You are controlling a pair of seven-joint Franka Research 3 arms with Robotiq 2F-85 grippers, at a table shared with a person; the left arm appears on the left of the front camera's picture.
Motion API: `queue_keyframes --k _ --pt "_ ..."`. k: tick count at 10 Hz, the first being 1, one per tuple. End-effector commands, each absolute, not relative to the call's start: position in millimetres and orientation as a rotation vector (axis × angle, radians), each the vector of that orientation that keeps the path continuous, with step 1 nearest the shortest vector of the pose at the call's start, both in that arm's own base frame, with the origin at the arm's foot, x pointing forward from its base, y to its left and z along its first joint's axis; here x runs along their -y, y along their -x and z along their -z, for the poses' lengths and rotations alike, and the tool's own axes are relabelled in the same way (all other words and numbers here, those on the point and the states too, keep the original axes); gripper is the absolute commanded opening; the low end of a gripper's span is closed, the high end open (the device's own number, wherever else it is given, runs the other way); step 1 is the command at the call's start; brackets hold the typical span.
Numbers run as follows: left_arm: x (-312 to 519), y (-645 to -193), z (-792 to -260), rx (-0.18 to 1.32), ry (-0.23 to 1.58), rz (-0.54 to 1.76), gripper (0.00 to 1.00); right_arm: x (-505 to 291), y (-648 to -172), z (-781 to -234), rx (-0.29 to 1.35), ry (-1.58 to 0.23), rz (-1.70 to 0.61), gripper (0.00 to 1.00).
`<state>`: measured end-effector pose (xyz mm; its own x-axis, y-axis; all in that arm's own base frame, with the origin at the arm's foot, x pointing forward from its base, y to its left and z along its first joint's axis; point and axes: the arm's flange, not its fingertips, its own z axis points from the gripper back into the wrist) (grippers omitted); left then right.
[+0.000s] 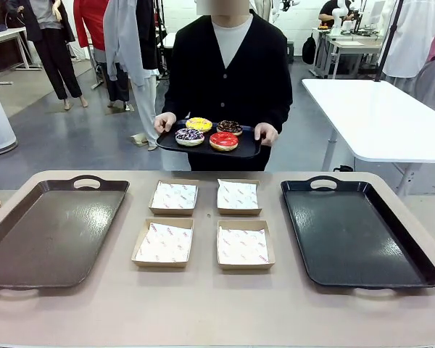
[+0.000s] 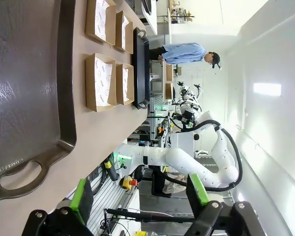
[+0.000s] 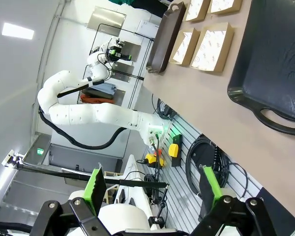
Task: Individually package the donuts and arrange them on the tray.
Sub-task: Pick up one Paper togo box.
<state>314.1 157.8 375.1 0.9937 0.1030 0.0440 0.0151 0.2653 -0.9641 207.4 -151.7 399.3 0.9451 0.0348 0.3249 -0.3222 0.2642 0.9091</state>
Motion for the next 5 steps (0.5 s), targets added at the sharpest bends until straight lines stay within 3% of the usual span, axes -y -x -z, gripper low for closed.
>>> queue_keyframes --k 1,5 --pt "-158.7 -312.4 -375.2 0.109 1.308 -0.061 1.0 152.8 -206.3 -400.5 0.273 -1.292 -0.251 1.0" --pt "-158.7 -312.4 -375.2 0.109 1.308 -0.061 1.0 152.8 -206.3 -400.5 0.273 -1.292 -0.251 1.0"
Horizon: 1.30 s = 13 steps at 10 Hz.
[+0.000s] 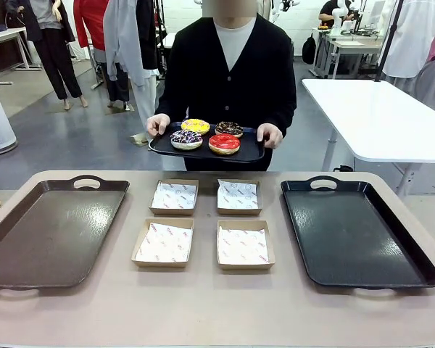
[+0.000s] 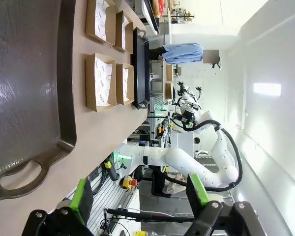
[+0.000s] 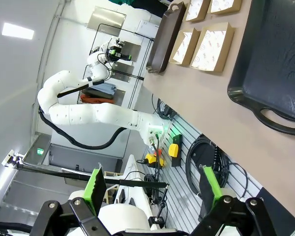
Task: Individually package the donuts and arrange them on the tray.
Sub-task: Pick up one Paper togo box.
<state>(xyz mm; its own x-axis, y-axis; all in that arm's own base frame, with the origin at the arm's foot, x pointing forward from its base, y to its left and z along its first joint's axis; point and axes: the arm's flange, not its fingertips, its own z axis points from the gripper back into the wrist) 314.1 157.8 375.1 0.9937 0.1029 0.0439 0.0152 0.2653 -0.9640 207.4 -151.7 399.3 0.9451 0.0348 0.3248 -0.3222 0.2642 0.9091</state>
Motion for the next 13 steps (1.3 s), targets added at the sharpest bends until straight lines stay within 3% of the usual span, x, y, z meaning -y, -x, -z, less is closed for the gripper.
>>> queue_keyframes --k 1,13 --pt "-158.7 -312.4 -375.2 0.109 1.308 -0.061 1.0 152.8 -206.3 -400.5 0.273 -1.292 -0.251 1.0" --pt "-158.7 -312.4 -375.2 0.109 1.308 -0.061 1.0 152.8 -206.3 -400.5 0.273 -1.292 -0.251 1.0"
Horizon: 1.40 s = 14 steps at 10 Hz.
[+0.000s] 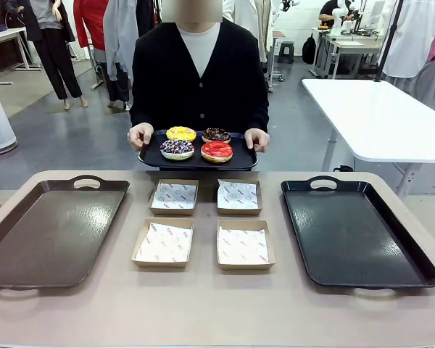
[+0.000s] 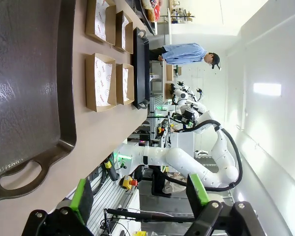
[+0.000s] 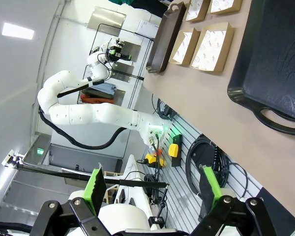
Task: Individually package the donuts and arrange them on the tray.
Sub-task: Pick up one Paper togo box.
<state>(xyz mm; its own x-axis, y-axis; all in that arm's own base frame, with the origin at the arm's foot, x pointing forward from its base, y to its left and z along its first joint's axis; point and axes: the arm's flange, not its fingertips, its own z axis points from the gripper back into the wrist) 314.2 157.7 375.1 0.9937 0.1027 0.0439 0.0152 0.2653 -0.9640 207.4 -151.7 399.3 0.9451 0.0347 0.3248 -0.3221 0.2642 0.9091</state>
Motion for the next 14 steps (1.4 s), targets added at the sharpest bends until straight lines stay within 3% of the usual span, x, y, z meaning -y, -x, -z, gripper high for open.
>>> queue_keyframes --k 1,14 --pt "-158.7 -312.4 -375.2 0.109 1.308 -0.061 1.0 152.8 -206.3 -400.5 0.273 -1.292 -0.251 1.0" --pt "-158.7 -312.4 -375.2 0.109 1.308 -0.061 1.0 152.8 -206.3 -400.5 0.273 -1.292 -0.251 1.0"
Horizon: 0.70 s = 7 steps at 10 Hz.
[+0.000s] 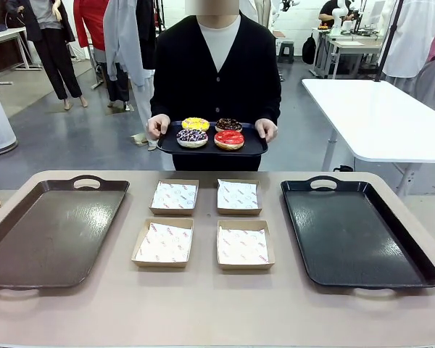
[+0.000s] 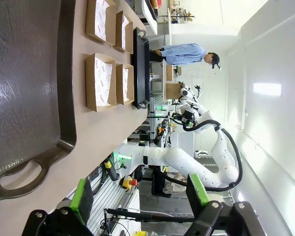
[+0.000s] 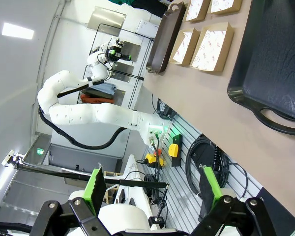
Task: Individually package the donuts and arrange them on the tray.
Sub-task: Pick up one Paper togo box.
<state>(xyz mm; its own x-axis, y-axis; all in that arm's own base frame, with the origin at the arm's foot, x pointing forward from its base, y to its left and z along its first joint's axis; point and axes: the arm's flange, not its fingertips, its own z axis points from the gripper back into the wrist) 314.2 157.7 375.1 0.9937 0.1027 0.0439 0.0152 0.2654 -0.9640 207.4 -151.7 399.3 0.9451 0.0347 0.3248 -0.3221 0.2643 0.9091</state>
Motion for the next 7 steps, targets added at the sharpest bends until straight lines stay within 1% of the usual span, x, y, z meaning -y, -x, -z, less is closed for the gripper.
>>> queue_keyframes --k 1,5,7 --pt "-159 -312 -375 0.109 1.308 -0.061 1.0 153 -206 -400 0.273 -1.292 -0.251 1.0" --pt "-159 -312 -375 0.109 1.308 -0.061 1.0 152 -207 -399 0.26 -1.285 -0.245 1.0" --pt "-159 -312 -375 0.109 1.308 -0.061 1.0 136 -228 -444 0.299 -1.183 -0.223 1.0"
